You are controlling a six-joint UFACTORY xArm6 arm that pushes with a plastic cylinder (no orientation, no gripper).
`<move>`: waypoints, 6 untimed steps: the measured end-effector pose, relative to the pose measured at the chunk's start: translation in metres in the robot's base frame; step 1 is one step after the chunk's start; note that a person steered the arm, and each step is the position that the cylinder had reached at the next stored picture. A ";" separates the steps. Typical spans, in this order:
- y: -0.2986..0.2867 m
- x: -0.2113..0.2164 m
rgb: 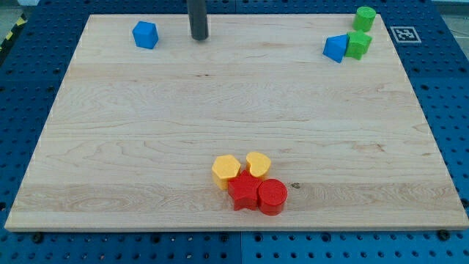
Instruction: Move the blue cube towards the top left
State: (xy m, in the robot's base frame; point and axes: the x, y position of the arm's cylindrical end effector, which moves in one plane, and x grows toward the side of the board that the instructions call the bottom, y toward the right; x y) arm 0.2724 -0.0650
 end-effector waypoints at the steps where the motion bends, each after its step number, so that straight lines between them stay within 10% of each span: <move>1: -0.023 0.040; 3: -0.117 0.032; 6: -0.105 0.022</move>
